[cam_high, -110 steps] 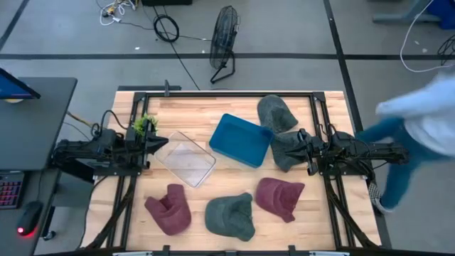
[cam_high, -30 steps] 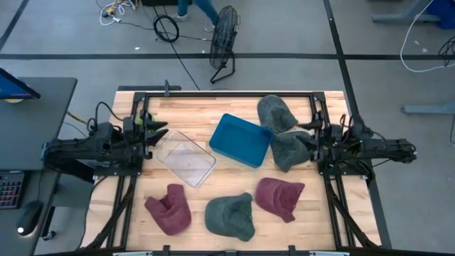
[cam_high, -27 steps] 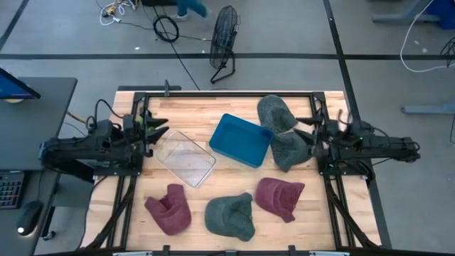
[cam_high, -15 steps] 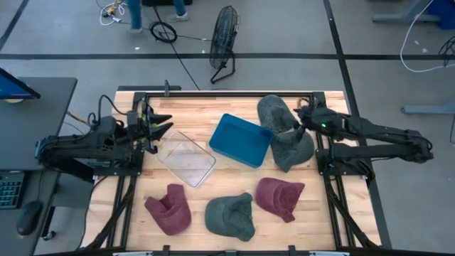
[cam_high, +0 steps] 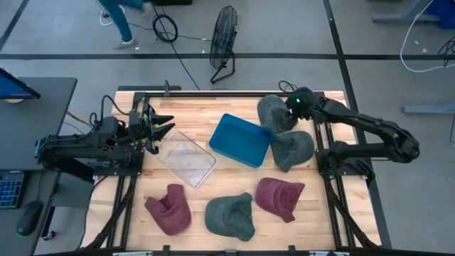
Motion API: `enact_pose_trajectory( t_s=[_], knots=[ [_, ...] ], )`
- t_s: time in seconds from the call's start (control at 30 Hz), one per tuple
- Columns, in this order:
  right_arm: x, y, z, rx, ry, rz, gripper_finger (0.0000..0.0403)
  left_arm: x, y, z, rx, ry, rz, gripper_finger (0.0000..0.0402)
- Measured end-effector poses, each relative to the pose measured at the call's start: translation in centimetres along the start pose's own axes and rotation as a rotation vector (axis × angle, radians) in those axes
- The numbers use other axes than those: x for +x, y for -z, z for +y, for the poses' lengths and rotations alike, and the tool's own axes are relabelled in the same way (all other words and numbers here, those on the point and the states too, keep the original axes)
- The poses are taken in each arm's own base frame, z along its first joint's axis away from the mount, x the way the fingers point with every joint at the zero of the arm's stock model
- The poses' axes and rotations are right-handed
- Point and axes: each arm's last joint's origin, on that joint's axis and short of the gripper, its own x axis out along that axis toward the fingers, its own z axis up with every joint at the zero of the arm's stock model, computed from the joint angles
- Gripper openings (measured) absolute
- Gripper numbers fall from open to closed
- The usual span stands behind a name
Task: Pick & Place hat
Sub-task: Put the top gray cap into the transparent bin
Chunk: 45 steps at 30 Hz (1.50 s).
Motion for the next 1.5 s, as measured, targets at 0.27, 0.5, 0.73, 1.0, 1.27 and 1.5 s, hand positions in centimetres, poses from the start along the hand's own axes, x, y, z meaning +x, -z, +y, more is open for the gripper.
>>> enact_pose_trajectory(
  t_s=[0.27,0.5,0.73,1.0,1.27,1.5],
  knots=[
    [4.0,0.2,-1.2,-0.055,-0.022,0.131,0.0204,0.0,0.0,0.0,0.006,0.0,0.001,0.0138],
    [7.1,0.1,-1.7,0.003,-0.012,0.151,0.0204,0.0,0.1,0.0,0.014,0.0,0.004,0.0138],
    [8.9,0.2,-2.1,0.01,0.025,0.173,0.0201,0.0,0.1,0.0,0.013,0.001,0.007,0.0138],
    [9.0,0.3,-2.6,0.05,0.039,0.177,0.0082,0.0,0.1,0.0,0.005,0.001,0.007,0.0138],
    [7.5,0.0,-2.9,0.157,0.132,0.145,0.0007,0.0,0.1,0.0,-0.011,0.001,0.007,0.0138],
    [1.2,-1.1,-3.4,0.208,0.234,0.031,0.0003,0.0,0.1,0.0,-0.021,0.001,0.007,0.0138]
  ],
)
